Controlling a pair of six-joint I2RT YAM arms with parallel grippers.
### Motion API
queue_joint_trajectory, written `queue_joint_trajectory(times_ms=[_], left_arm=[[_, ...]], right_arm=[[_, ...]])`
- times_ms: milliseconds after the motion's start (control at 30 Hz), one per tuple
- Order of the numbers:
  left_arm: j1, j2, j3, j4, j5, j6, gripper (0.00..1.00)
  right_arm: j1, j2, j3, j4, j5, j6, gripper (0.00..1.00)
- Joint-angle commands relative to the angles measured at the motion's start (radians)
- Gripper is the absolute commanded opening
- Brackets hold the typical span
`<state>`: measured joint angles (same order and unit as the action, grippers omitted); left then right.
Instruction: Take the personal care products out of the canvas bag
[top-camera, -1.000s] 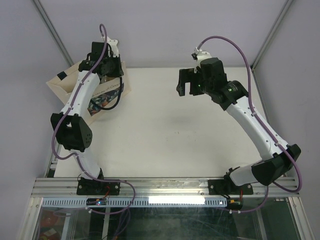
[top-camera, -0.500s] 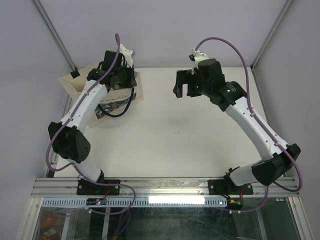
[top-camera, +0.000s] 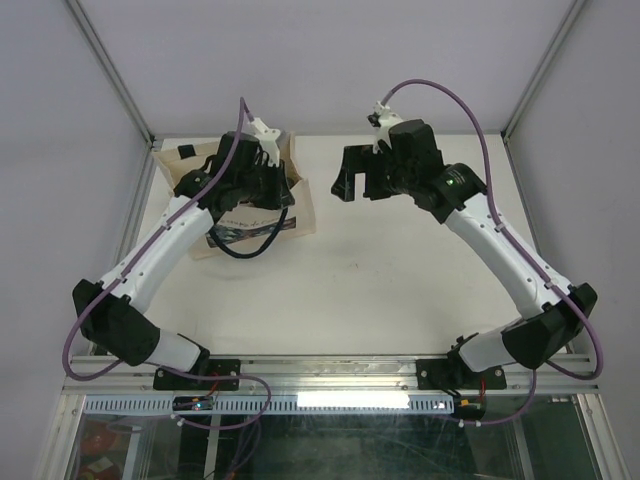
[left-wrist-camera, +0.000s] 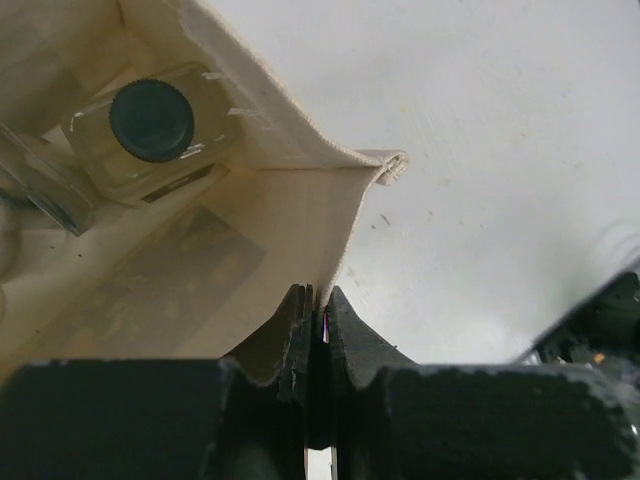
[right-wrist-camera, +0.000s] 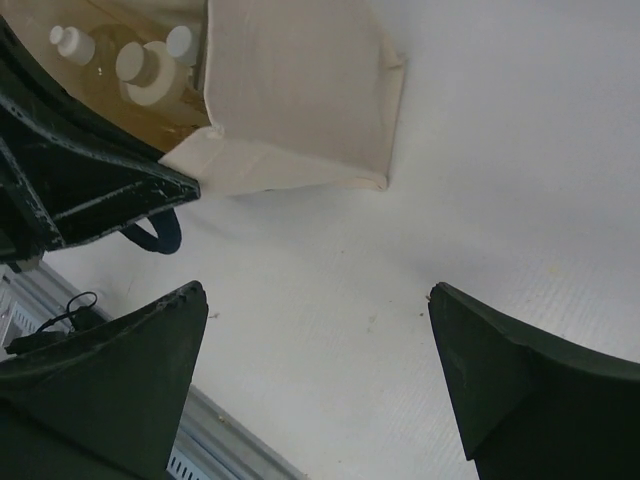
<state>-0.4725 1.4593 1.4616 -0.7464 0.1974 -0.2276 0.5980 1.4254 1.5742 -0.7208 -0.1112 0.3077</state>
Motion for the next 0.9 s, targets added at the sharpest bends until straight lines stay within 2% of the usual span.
queue_joint_trajectory(times_ms=[0,233,433,633,800,867], left_arm=[[-0.086,-0.147,-0.037,0.182,0.138,-0.144,0.00],[-0.200,-0.240,-0.164,0.263,0.120,-0.261,0.00],[-0.280,-0.289,-0.233,0.283,0.075,-0.297,0.01],[-0.284,-0.334,-0.241,0.277,0.020,-0.289,0.25],[-0.284,-0.357,-0.201,0.209,-0.081,-0.277,0.37],[-0.283,-0.372,-0.189,0.173,-0.135,-0.287,0.38]], right_arm=[[0.022,0.033,0.024,0.056,-0.119,0.051,0.96],[0.049,0.064,0.045,0.050,-0.159,0.094,0.96],[0.071,0.059,0.011,0.040,-0.143,0.136,0.96],[0.073,0.054,-0.011,0.012,-0.125,0.182,0.96],[0.093,0.065,-0.021,-0.052,-0.160,0.144,0.94],[0.102,0.057,-0.044,-0.070,-0.169,0.124,0.93]])
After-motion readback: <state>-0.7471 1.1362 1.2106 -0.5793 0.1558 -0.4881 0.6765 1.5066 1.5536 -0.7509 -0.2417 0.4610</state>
